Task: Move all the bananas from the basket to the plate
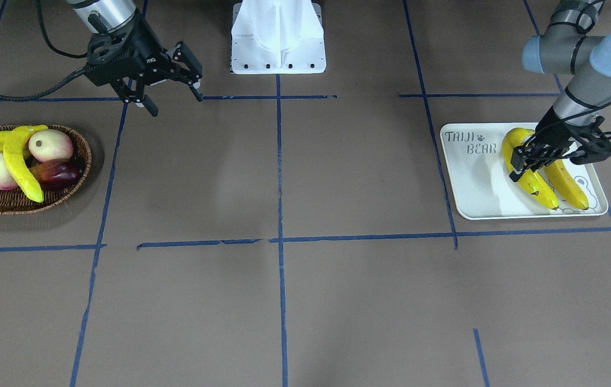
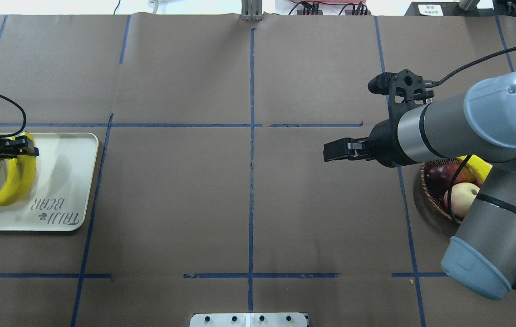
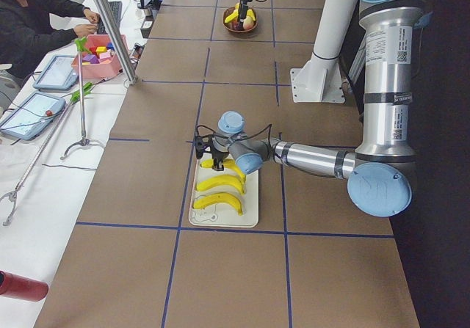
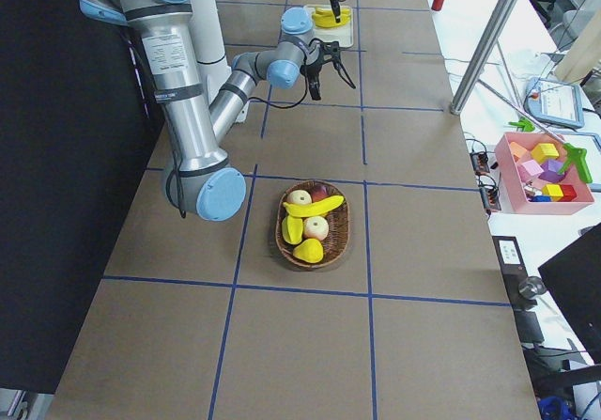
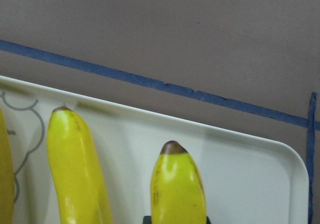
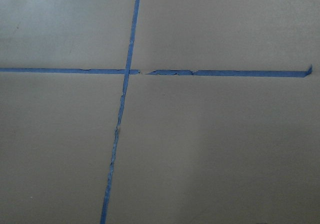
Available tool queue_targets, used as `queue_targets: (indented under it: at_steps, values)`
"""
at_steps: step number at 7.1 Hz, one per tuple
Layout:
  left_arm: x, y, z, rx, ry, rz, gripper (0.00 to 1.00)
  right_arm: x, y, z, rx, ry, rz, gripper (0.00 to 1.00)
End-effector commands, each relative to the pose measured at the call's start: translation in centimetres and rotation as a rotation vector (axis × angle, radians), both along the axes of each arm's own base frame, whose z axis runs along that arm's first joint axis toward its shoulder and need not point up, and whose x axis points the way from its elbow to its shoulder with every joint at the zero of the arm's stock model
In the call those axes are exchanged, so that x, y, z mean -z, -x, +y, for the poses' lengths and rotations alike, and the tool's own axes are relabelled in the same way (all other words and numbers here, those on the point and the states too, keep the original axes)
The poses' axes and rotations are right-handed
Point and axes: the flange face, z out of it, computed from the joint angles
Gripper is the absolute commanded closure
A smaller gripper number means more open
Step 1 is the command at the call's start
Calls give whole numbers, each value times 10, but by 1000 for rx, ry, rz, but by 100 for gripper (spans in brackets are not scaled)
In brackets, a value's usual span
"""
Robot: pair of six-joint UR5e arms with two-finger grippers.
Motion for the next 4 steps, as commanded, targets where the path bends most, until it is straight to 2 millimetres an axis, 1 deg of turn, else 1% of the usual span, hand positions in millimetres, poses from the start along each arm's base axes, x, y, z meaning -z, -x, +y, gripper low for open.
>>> queue_targets:
  at_steps: [1,2,3,4]
  values:
    - [5,-7,-8,2,13,-7,1,-6,-11,-6,1,14,4,0]
    - [16,-13,-15,-4,34,-26,1,-15,-20,-10,12,12,16,0]
    - [27,-20,-24,-7,54,-37,1,-28,-25,-11,27,-10,44,0]
    - [32,-20,-23,-11,48,-31,1,-40,-27,-10,30,0,64,0]
